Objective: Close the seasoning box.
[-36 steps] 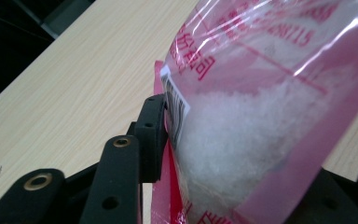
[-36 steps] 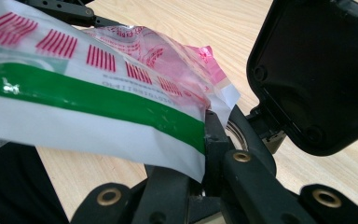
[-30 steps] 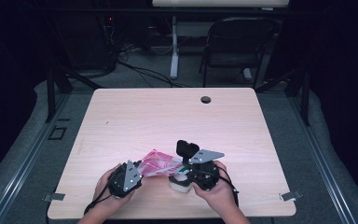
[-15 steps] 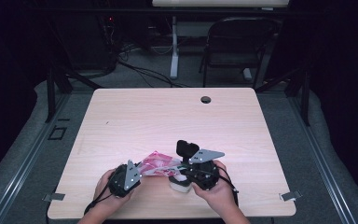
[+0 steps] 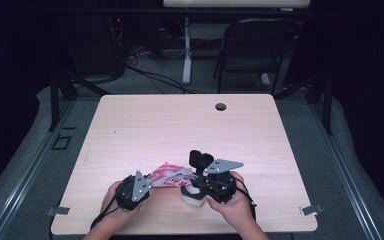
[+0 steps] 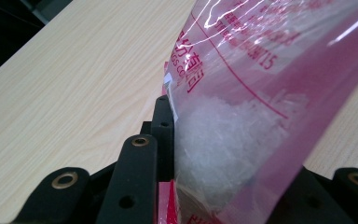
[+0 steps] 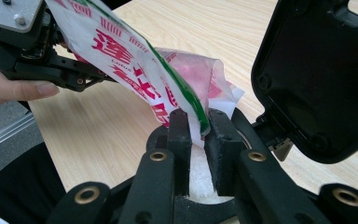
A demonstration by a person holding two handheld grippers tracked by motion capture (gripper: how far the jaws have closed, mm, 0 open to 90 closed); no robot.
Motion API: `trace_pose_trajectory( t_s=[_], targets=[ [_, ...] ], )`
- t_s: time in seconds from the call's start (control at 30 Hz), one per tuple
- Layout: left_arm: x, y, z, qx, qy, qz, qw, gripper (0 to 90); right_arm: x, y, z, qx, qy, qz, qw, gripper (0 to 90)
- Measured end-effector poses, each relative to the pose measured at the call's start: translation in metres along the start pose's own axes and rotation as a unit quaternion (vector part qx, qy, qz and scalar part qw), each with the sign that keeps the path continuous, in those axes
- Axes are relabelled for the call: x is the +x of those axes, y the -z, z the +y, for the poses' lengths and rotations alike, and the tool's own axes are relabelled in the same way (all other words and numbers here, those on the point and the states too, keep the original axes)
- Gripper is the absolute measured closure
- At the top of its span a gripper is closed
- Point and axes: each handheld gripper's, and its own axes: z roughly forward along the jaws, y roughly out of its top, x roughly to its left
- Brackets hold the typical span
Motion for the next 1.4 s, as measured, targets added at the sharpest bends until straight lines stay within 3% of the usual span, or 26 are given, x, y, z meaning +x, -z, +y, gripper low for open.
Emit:
trace_pose_trajectory(
  t_s=[0.37, 0.6, 0.73, 1.1, 1.4],
  targets=[
    [0.0, -0.009, -0.006, 0.011, 0.014, -0.026, 0.9995, 66.6, 0.001, 0.0, 0.0, -0.003, 0.001, -0.001, 1.0, 80.5],
    [0.003, -0.008, -0.008, 0.0, 0.035, -0.036, 0.9988, 59.3, 0.001, -0.001, 0.0, -0.001, 0.003, 0.0, 1.0, 80.4],
    [0.004, -0.007, -0.008, -0.001, 0.036, -0.04, 0.9985, 57.4, 0.001, -0.001, 0.0, 0.0, 0.003, 0.0, 1.0, 80.3],
    [0.008, -0.008, -0.009, -0.005, 0.056, -0.045, 0.9974, 63.7, 0.001, 0.0, 0.0, -0.002, 0.003, -0.001, 1.0, 79.8],
    [0.016, -0.009, -0.014, -0.008, 0.093, -0.059, 0.9939, 70.7, 0.001, 0.0, 0.0, -0.003, 0.003, -0.002, 1.0, 78.7]
  ],
)
